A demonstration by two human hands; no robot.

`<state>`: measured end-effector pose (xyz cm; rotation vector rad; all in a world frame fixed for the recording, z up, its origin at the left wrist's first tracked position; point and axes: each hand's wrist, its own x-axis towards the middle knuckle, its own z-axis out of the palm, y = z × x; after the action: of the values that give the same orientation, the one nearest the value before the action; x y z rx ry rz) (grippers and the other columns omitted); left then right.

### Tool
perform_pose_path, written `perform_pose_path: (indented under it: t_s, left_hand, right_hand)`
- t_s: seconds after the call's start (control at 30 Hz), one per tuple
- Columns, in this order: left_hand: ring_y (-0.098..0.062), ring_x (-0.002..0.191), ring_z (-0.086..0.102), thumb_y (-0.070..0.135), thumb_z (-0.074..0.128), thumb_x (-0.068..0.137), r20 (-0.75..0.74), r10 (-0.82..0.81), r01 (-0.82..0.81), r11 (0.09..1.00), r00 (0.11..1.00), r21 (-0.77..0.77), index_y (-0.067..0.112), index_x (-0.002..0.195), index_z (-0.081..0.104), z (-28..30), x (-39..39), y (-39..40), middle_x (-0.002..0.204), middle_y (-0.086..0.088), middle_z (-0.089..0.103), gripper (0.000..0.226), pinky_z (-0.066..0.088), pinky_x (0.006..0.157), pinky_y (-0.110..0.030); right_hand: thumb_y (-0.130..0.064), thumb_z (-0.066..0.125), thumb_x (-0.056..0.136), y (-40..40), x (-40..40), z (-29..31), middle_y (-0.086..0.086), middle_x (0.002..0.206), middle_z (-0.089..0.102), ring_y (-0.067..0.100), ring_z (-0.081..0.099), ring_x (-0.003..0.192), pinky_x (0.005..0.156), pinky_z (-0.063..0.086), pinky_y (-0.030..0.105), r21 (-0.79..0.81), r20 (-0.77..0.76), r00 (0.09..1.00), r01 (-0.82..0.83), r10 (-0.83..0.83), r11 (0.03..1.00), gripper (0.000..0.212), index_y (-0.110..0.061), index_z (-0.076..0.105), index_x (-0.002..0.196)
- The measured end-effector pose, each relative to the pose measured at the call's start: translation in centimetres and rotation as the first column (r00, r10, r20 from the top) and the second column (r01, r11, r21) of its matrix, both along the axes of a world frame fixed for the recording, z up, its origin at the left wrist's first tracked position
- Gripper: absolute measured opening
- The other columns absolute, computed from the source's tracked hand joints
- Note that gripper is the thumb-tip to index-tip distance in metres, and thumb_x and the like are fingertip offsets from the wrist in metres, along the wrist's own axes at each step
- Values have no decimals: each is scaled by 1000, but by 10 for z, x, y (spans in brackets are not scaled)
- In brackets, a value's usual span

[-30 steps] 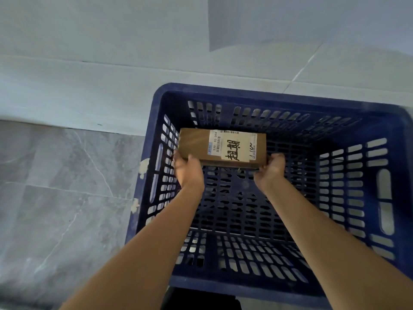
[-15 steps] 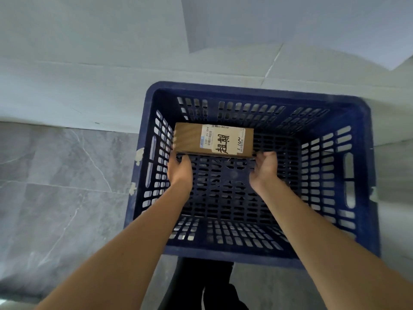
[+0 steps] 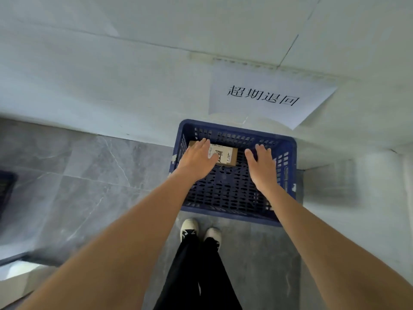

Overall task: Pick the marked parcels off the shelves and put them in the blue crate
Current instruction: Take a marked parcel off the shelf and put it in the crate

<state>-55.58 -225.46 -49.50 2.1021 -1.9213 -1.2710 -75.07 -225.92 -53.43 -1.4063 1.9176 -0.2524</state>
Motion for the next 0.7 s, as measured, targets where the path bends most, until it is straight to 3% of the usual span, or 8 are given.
perform_pose_path:
  t_s: [0.2,0.4,0.6,0.7]
  left_hand:
    - [-22,150,4,43,25,102,169,-47,58,997,984,-59,6,154,7,73,34,23,162,-10,5,67,6,122,-39]
    - [-21,150,3,45,23,102,242,70,-54,996,968,-71,6,154,7,121,70,56,162,-8,5,66,4,122,-39]
    - [-22,144,25,49,28,100,366,194,-169,981,910,-100,7,149,27,173,96,120,155,-7,30,65,12,120,-42]
    - [-22,142,30,49,30,100,372,330,-300,944,868,-138,8,148,30,201,115,164,154,-8,34,64,15,119,-41]
  right_hand:
    - [-49,33,102,4,9,79,6,163,16,22,3,152,121,4,51,-9,-184,941,-290,283,957,65,-11,24,154]
    - [-49,31,103,-5,41,139,3,164,9,19,-1,152,122,3,43,4,-159,858,-494,489,869,64,-14,19,156]
    - [-47,23,105,3,108,183,6,164,14,22,3,152,122,4,45,-36,-216,662,-740,718,672,61,-11,22,155]
    - [-47,22,105,21,148,202,5,164,12,20,1,152,122,3,44,-62,-211,548,-834,809,549,62,-12,21,155]
